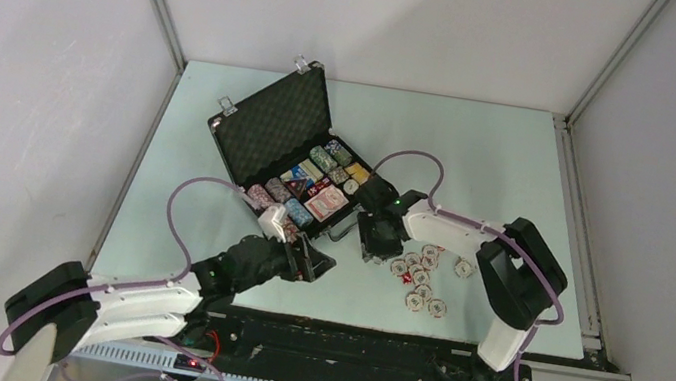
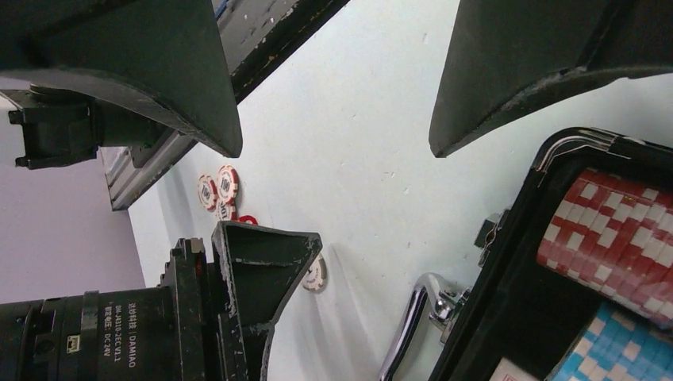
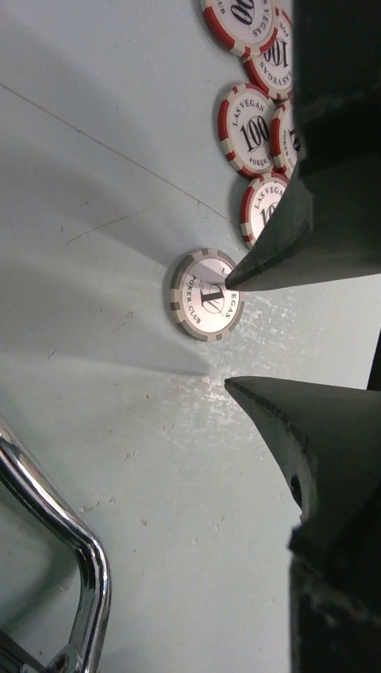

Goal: Pack up texas hold em set

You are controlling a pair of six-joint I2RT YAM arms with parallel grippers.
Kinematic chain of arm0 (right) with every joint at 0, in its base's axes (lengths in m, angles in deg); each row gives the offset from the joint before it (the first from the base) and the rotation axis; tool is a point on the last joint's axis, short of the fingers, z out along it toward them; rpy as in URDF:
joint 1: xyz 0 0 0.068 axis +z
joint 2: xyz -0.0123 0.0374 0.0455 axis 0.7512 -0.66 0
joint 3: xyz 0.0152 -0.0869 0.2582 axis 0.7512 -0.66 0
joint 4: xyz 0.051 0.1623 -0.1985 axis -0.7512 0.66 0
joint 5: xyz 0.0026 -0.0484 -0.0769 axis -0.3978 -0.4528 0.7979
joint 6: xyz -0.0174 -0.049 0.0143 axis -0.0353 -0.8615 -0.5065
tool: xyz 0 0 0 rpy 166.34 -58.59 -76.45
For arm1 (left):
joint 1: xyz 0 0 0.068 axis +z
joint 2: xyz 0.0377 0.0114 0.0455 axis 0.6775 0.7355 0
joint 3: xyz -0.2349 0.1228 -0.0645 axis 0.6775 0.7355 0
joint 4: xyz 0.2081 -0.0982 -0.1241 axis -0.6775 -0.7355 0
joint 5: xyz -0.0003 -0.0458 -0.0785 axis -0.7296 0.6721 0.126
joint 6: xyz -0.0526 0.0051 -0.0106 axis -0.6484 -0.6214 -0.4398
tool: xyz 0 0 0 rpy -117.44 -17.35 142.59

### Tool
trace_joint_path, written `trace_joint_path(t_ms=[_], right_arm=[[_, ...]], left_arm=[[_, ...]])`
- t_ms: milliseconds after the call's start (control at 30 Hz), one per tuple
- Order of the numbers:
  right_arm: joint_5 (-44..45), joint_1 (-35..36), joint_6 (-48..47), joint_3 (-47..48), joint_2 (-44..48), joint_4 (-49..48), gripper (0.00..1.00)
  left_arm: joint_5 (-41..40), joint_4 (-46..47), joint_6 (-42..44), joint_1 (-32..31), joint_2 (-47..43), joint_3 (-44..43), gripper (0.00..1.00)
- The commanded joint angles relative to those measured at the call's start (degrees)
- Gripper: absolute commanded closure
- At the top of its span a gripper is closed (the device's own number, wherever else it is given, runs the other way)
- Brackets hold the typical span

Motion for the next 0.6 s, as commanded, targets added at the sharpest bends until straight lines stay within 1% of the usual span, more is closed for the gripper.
trace_joint_path(t_ms=[0, 167, 300, 400, 467, 567], right_arm=[[2.78, -0.1, 0.58, -0.09, 3.94, 0.84, 0.5], [4.8, -0.73, -0.42, -0.09, 5.67, 2.52, 0.43], [4.19, -2.86, -0.98, 1.61, 4.37, 5.61, 0.35], [6.1, -2.33, -1.39, 3.68, 1.92, 8.19, 0.15], [6.54, -1.87, -1.7, 4.87, 0.51, 9.16, 0.14], [6.87, -1.7, -1.84, 5.88, -1.24, 9.1, 0.16]], left_arm=[[-4.8, 2.98, -0.58, -1.31, -0.52, -2.78, 0.05], [-5.54, 1.14, 0.54, -1.32, -2.45, -2.64, 0.05], [-6.55, 0.09, 0.57, -1.34, -3.37, -2.26, 0.04], [-9.29, -0.9, -0.25, -1.33, -5.5, -0.82, 0.04], [-10.5, -2.07, -0.08, -1.37, -8.25, -0.22, 0.04], [-11.79, -4.55, 0.74, -1.32, -10.65, 0.12, 0.03]])
